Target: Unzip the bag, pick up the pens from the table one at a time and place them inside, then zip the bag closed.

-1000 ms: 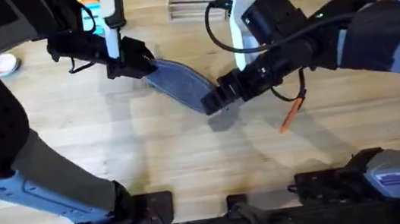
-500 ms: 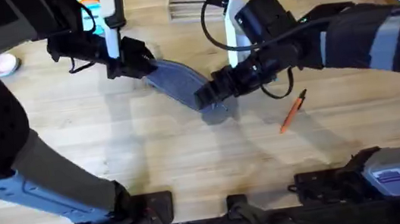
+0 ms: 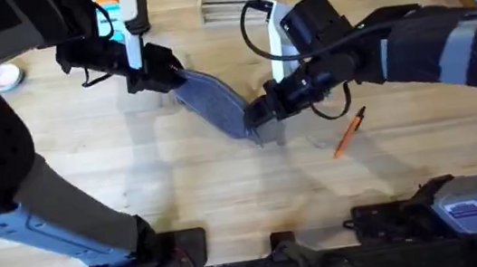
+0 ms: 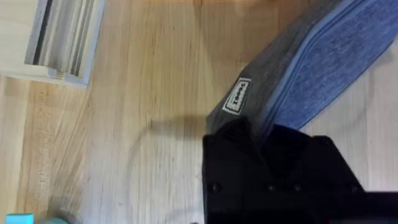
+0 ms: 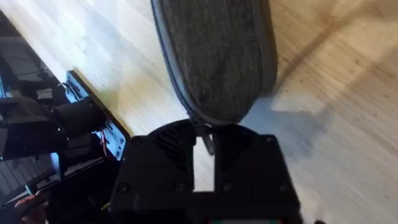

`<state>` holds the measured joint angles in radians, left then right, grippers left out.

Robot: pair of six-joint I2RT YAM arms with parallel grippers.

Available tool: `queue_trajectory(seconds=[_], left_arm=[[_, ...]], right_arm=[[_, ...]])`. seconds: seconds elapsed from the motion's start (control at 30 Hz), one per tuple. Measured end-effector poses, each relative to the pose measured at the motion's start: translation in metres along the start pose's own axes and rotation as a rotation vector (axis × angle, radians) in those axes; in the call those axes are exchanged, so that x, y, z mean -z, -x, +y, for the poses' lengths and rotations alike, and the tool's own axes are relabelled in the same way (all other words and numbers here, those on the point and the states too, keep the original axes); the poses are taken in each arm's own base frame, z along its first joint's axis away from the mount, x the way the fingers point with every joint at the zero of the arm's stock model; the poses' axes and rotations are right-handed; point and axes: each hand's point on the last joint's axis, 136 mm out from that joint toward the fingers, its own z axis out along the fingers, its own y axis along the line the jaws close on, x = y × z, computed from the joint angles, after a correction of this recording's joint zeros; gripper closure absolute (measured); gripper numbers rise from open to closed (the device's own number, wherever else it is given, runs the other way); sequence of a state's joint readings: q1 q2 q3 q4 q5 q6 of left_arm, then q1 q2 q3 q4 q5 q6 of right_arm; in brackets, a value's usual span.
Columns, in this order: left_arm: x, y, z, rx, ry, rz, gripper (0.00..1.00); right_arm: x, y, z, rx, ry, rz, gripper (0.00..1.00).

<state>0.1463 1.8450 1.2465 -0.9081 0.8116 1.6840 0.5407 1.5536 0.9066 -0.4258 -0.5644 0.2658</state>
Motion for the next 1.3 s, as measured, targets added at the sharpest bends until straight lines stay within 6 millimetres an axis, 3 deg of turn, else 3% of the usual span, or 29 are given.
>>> queue_trajectory(seconds=[0.13, 0.6, 0.9, 1.3], left_arm=[[0.000, 0.000, 0.000, 0.000, 0.000, 0.000, 0.960], [0.000, 0.000, 0.000, 0.000, 0.000, 0.000, 0.960], [0.000, 0.000, 0.001, -0.002, 0.002, -0.001, 0.959], [0.000, 0.000, 0.001, -0.004, 0.006, -0.001, 0.959]], right_arm=[[0.000, 0.000, 0.003, 0.001, 0.014, 0.002, 0.957], [0.008, -0.001, 0.009, 0.004, 0.021, 0.001, 0.970], [0.041, 0.031, 0.030, 0.047, -0.025, -0.065, 0.970], [0.050, 0.057, 0.032, 0.113, -0.067, -0.156, 0.970]])
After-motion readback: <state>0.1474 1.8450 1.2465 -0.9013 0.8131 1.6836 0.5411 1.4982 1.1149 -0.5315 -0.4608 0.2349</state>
